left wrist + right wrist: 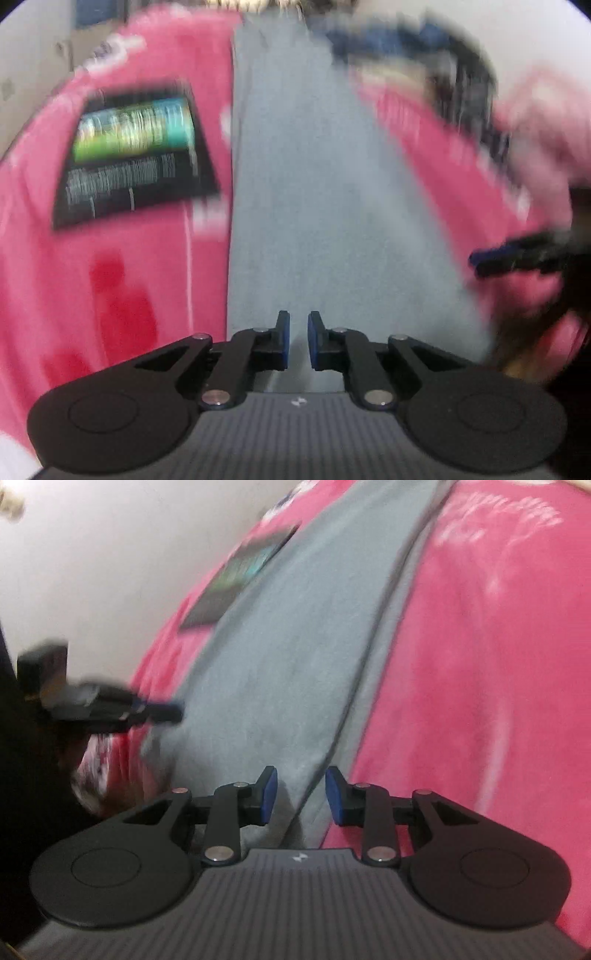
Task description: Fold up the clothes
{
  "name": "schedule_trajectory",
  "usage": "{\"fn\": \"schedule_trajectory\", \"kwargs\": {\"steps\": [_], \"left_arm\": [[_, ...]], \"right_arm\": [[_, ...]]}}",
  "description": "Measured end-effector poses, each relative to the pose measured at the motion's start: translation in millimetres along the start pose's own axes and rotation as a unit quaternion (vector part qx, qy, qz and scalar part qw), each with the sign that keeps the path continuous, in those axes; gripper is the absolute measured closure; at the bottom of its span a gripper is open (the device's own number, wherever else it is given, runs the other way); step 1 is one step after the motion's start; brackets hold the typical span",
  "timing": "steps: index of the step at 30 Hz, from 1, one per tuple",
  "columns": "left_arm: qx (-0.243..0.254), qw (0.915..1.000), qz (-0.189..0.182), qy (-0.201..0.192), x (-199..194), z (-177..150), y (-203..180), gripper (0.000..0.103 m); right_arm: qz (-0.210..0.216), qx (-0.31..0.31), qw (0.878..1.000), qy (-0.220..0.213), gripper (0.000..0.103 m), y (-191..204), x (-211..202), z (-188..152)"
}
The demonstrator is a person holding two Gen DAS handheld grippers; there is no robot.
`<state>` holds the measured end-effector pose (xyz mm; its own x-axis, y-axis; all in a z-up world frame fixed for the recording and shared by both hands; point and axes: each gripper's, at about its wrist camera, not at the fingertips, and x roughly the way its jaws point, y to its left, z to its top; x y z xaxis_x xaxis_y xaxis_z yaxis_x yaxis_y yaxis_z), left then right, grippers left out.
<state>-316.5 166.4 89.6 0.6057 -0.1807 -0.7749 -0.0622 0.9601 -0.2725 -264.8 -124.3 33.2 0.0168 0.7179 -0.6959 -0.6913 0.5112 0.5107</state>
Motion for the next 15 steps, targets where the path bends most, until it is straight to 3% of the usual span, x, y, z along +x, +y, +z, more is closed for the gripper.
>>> {"fn": "schedule_trajectory", "kwargs": {"steps": [3, 5, 7, 10, 11, 13, 15], "left_arm": [[0.053, 0.9950, 0.000, -0.085, 14.0, 48.4, -6.4, 0.092], [0.062, 0.9923, 0.000, -0.108, 51.2, 78.9, -6.2, 0.092], [0.039, 0.9944, -0.017, -0.097, 94.1, 99.6, -1.9, 0.092], [0.032, 0.9968, -0.012, -0.072, 134.2, 110.3, -5.6, 0.093], [0.029, 0.9976, -0.010, -0.062, 140.9, 111.4, -5.2, 0.092], [0.006, 0.9987, -0.007, -0.051, 152.1, 112.7, 1.1, 0.090], [-0.037, 0.9978, -0.012, -0.054, 161.5, 117.1, 16.6, 0.098]], "right_arm": [[-0.020, -0.061, 0.995, -0.079, 0.075, 6.9, -34.7, 35.5], [-0.025, -0.088, 0.990, -0.108, 0.074, 16.7, -25.8, 61.4], [-0.030, -0.096, 0.991, -0.092, 0.073, 13.4, 4.3, 78.0], [-0.042, -0.103, 0.992, -0.057, 0.074, 7.0, 50.7, 97.6], [-0.052, -0.095, 0.994, -0.032, 0.074, 6.3, 66.3, 93.2], [-0.054, -0.105, 0.992, -0.049, 0.074, 19.7, 65.5, 72.7], [-0.052, -0.117, 0.991, -0.043, 0.074, 29.7, 53.6, 57.5]]}}
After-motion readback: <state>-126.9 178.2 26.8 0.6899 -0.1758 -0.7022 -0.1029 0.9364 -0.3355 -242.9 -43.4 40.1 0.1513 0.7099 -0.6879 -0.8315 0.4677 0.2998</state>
